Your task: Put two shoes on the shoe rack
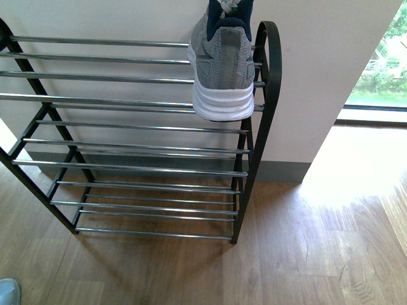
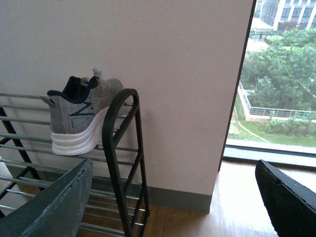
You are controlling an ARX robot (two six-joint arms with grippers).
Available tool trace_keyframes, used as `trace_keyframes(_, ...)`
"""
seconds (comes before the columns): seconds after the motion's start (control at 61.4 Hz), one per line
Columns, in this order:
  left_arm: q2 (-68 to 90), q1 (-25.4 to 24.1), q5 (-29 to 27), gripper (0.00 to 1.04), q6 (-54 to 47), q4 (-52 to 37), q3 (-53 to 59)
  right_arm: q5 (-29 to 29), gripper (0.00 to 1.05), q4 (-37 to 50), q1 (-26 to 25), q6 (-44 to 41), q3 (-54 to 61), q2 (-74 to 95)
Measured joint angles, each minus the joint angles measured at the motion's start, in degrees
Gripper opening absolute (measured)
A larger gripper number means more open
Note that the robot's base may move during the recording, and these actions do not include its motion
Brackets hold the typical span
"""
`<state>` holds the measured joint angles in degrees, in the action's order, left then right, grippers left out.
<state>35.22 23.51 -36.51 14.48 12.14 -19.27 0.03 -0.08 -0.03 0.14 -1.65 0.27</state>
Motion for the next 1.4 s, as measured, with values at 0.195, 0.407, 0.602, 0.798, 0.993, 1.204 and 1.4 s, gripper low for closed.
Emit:
trace_keyframes(0.195, -0.02, 0.02, 0.48, 0.03, 0.02, -0.02, 0.00, 0.00, 0.95, 0.00, 0.00, 0.00, 0.00, 0.00)
trace_keyframes(0.407, 6.91, 3.82, 3.32, 0.03, 7.41, -3.63, -3.91, 0.00, 0.95, 0.00, 0.00, 0.00, 0.00, 0.00)
trace_keyframes(0.602, 22.40, 4.04, 10.01, 0.03, 19.37, -6.14, -15.23, 0.00, 0.95, 0.00, 0.00, 0.00, 0.00, 0.00)
trace_keyframes(0.798, 41.11, 0.04, 16.09, 0.03, 28.65, -6.86, -30.25, 0.00, 0.95, 0.00, 0.00, 0.00, 0.00, 0.00)
trace_keyframes(0.993, 55.23, -1.84, 22.03, 0.03, 31.80, -6.71, -39.76, 0.00, 0.95, 0.00, 0.00, 0.00, 0.00, 0.00)
trace_keyframes(1.204, 67.73, -3.19, 24.81, 0.03, 32.24, -3.72, -49.86, 0.00, 0.95, 0.00, 0.00, 0.00, 0.00, 0.00)
trace_keyframes(1.4, 75.78, -4.26, 26.05, 0.03, 31.61, -0.79, -58.75, 0.00, 0.95, 0.00, 0.00, 0.00, 0.00, 0.00)
